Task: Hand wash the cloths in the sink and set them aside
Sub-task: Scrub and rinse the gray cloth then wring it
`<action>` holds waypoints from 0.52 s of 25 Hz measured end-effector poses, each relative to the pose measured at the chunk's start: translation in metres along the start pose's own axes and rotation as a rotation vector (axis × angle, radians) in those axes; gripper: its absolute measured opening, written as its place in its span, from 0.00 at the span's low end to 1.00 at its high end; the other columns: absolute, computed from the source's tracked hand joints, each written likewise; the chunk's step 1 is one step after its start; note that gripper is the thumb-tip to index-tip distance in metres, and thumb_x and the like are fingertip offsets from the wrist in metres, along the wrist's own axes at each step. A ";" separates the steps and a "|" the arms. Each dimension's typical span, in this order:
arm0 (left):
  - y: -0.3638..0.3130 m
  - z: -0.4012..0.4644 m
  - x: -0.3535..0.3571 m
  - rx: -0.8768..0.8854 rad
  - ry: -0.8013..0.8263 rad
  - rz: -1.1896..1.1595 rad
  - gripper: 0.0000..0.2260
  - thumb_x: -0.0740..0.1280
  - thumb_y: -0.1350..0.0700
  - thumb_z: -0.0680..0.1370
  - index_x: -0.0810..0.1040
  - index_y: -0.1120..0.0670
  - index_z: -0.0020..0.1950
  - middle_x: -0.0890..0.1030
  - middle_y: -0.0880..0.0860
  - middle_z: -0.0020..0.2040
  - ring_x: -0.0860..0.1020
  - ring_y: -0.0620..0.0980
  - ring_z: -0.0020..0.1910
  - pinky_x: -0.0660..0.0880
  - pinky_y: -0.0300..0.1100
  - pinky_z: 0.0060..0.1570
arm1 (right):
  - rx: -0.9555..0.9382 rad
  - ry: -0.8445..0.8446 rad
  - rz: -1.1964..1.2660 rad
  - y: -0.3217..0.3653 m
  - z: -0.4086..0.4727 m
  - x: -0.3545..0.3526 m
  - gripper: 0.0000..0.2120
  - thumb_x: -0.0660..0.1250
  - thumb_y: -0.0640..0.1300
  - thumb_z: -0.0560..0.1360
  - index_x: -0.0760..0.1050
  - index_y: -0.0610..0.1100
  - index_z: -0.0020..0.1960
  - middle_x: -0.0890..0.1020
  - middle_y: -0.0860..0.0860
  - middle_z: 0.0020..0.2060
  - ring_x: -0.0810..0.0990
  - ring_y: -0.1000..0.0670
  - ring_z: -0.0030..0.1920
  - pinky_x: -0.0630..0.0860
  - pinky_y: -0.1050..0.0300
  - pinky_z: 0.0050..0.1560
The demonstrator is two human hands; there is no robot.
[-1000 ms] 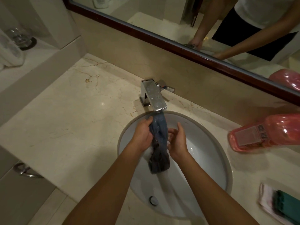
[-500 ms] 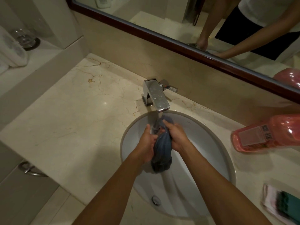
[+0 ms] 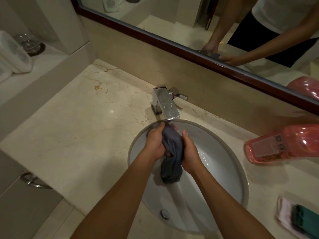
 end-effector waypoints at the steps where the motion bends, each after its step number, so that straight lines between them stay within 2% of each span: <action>1: -0.001 -0.001 0.000 0.030 -0.007 0.027 0.16 0.60 0.50 0.85 0.79 0.61 0.59 0.86 0.59 0.51 0.86 0.54 0.47 0.81 0.43 0.39 | 0.009 -0.053 -0.105 0.001 0.004 -0.004 0.24 0.57 0.58 0.82 0.86 0.47 0.43 0.87 0.44 0.43 0.87 0.47 0.45 0.81 0.50 0.51; 3: -0.002 -0.003 -0.001 0.063 0.003 0.078 0.14 0.59 0.51 0.85 0.79 0.60 0.56 0.87 0.58 0.49 0.86 0.52 0.45 0.81 0.43 0.39 | 0.002 -0.200 -0.292 0.004 0.011 -0.011 0.27 0.53 0.57 0.84 0.83 0.42 0.44 0.86 0.42 0.40 0.85 0.42 0.46 0.79 0.46 0.52; 5: -0.003 -0.007 0.001 0.047 0.009 0.077 0.14 0.58 0.49 0.85 0.78 0.56 0.54 0.86 0.54 0.42 0.85 0.50 0.40 0.81 0.43 0.40 | 0.033 -0.263 -0.251 0.005 0.019 -0.016 0.24 0.52 0.56 0.84 0.78 0.41 0.45 0.83 0.42 0.38 0.82 0.42 0.45 0.77 0.49 0.48; 7: 0.001 -0.010 0.003 0.025 -0.006 0.092 0.17 0.57 0.46 0.85 0.75 0.56 0.62 0.82 0.51 0.43 0.82 0.47 0.41 0.79 0.42 0.44 | 0.152 -0.160 -0.109 0.008 0.027 -0.014 0.24 0.53 0.59 0.84 0.78 0.41 0.50 0.83 0.45 0.40 0.81 0.44 0.46 0.77 0.51 0.49; 8: 0.004 -0.011 0.003 0.017 -0.014 0.124 0.20 0.56 0.45 0.85 0.73 0.59 0.66 0.81 0.50 0.44 0.80 0.46 0.41 0.78 0.41 0.44 | 0.219 -0.076 -0.020 0.009 0.031 -0.010 0.25 0.54 0.60 0.83 0.78 0.40 0.53 0.84 0.43 0.43 0.81 0.42 0.50 0.78 0.48 0.56; 10: 0.014 -0.012 0.000 -0.023 -0.016 0.138 0.22 0.57 0.46 0.85 0.73 0.61 0.70 0.82 0.53 0.41 0.81 0.47 0.37 0.78 0.41 0.39 | 0.280 0.027 0.149 0.014 0.036 -0.001 0.26 0.60 0.58 0.82 0.77 0.35 0.61 0.82 0.38 0.56 0.79 0.38 0.61 0.72 0.42 0.69; 11: 0.021 -0.013 -0.002 -0.074 -0.014 0.121 0.22 0.58 0.46 0.85 0.74 0.62 0.69 0.83 0.55 0.38 0.82 0.48 0.34 0.78 0.40 0.34 | 0.268 0.031 0.198 0.017 0.039 0.001 0.24 0.63 0.54 0.81 0.76 0.34 0.63 0.81 0.37 0.61 0.78 0.38 0.63 0.73 0.42 0.69; 13: 0.031 -0.013 -0.007 -0.139 0.002 0.127 0.26 0.58 0.43 0.84 0.76 0.64 0.67 0.83 0.57 0.36 0.82 0.48 0.30 0.77 0.38 0.30 | 0.192 -0.026 0.218 0.021 0.043 0.002 0.18 0.66 0.46 0.81 0.76 0.33 0.63 0.82 0.36 0.58 0.84 0.41 0.55 0.80 0.46 0.56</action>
Point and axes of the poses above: each hand's wrist, its own z-axis towards the middle knuckle, its own x-axis out of the palm, y = z × x, the point moved 4 cm from there along z, towards the middle knuckle
